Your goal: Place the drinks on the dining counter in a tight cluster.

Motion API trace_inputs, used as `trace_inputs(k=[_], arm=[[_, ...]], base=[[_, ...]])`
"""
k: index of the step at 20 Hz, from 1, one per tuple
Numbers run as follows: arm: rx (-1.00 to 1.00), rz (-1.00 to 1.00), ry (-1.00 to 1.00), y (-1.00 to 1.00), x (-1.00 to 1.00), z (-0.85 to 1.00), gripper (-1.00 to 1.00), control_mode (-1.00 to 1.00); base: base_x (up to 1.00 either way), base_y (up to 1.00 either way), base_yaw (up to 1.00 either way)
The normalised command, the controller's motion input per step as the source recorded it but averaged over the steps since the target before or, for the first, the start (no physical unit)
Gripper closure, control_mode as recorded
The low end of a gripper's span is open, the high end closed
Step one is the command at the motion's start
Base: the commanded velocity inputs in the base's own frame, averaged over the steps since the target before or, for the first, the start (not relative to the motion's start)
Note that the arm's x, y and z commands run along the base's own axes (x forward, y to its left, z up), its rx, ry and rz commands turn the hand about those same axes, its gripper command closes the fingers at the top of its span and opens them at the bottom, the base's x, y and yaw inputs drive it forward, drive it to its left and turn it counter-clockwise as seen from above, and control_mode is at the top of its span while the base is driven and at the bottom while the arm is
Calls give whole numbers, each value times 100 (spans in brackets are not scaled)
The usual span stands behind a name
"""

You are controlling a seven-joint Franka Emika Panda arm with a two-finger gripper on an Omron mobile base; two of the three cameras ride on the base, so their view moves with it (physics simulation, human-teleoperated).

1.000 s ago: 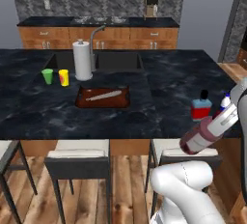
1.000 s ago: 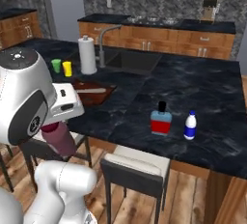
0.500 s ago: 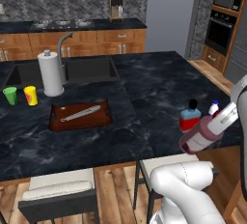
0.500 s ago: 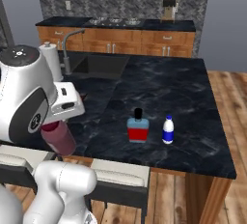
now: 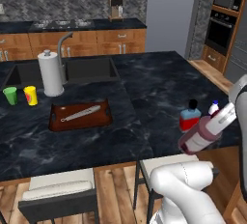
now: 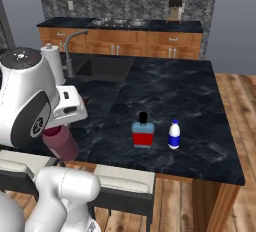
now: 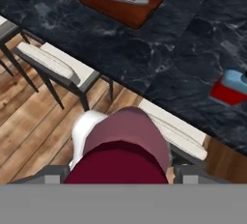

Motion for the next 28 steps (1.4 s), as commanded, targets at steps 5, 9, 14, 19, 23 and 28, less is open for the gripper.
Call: trace_inputs(k=[5,9,14,19,23,28], arm=[[0,4,26,1,100,3,100,-100],[0,4,8,0,70,-17,100,-100],[-5,0,-3,0,63,-46,100,-100],[-4,-12,0,0,99,-40,100,-100],[-7,-32,7,2,100,-4,100,-100],[-1,-23,10,-17,74,-10,100,-100]], base=[[0,0,0],[0,0,0],[0,0,0],[0,0,0],[0,0,0],[0,0,0]])
